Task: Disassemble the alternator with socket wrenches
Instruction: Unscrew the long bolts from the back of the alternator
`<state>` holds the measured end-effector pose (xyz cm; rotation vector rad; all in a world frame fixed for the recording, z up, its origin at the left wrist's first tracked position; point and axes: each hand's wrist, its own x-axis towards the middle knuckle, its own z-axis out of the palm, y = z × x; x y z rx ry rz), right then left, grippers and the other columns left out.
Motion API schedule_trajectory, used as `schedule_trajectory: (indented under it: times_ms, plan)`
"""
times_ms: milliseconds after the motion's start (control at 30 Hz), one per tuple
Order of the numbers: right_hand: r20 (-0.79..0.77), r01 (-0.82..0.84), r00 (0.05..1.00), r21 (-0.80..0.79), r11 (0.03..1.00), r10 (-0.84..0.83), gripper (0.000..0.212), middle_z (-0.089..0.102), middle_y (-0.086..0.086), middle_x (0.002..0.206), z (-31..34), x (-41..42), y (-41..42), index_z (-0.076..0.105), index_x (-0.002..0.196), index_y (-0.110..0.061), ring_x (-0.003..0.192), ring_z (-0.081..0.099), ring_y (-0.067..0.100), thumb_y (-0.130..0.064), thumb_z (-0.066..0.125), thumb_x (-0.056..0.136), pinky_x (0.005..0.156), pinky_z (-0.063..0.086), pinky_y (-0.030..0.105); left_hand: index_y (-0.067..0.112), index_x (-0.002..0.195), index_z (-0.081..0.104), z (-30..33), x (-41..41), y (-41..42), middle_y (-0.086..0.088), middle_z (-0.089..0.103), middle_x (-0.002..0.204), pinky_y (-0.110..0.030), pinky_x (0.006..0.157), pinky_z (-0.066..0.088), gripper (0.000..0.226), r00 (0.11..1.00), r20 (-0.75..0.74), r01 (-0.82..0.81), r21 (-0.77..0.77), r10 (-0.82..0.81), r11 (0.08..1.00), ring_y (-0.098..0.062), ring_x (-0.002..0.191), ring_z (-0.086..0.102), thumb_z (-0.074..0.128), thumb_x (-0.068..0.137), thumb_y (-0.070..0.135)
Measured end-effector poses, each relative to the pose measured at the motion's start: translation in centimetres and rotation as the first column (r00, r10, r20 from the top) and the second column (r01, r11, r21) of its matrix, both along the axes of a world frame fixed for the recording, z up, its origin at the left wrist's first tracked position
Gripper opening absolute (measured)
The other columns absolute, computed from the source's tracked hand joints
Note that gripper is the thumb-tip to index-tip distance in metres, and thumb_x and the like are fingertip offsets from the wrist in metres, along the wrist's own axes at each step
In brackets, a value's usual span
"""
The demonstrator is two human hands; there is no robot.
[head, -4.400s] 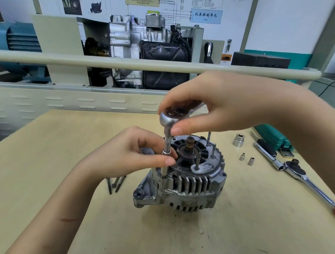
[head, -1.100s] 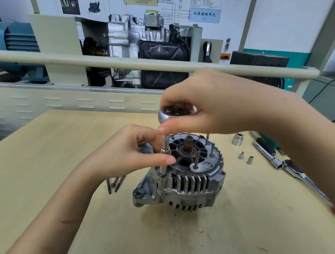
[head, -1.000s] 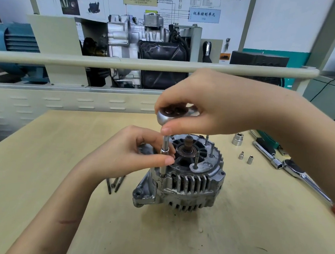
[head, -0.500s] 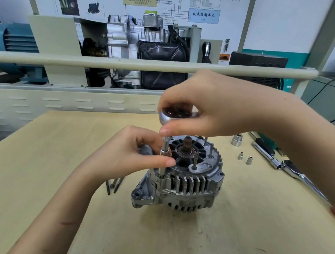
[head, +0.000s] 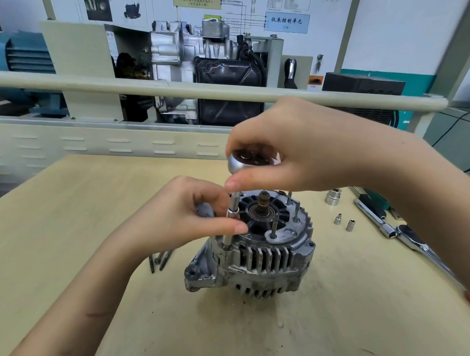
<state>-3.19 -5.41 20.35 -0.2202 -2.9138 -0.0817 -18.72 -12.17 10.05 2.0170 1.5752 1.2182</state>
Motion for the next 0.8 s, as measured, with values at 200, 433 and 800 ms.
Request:
schedule_trajectory:
  times_ms: [200, 433, 800]
  plan:
    - [0.025, 0.009, 1.0, 0.02, 1.0, -0.01, 0.03, 0.052, -0.012, 0.071, 0.07, 0.08, 0.06, 0.064, 0.097, -0.013, 0.064, 0.047, 0.0, -0.039, 0.054, 0.086, 0.065, 0.035, 0.017, 0.025, 0.083, 0.071, 0.42, -0.5, -0.08, -0.011, 0.068, 0.079, -0.044, 0.067, 0.046, 0.032, 0.993, 0.055, 0.111, -0.07, -0.107, 0.991, -0.038, 0.073, 0.057, 0.066, 0.063, 0.049]
    - [0.031, 0.014, 0.999, 0.049, 0.999, -0.016, 0.049, 0.047, -0.011, 0.059, 0.24, -0.18, -0.2, 0.064, 0.087, -0.012, 0.057, 0.045, 0.002, -0.055, 0.04, 0.078, 0.058, 0.033, 0.017, 0.029, 0.063, 0.064, -0.06, -0.37, 0.03, 0.008, 0.058, 0.056, -0.026, 0.056, 0.039, 0.023, 1.0, 0.015, -0.004, 0.004, 0.004, 1.0, -0.007, 0.055, 0.049, 0.071, 0.061, 0.051]
    - [-0.012, -0.082, 0.997, -0.041, 0.996, 0.082, 0.03, 0.046, -0.029, 0.078, 0.09, -0.05, 0.39, 0.062, 0.113, -0.019, 0.072, 0.048, -0.009, -0.03, 0.063, 0.086, 0.071, 0.034, 0.005, 0.033, 0.078, 0.072, 0.36, 0.01, -0.14, -0.012, 0.069, 0.078, -0.052, 0.075, 0.047, 0.025, 0.998, 0.049, 0.032, -0.071, -0.029, 0.997, -0.039, 0.076, 0.059, 0.069, 0.062, 0.052]
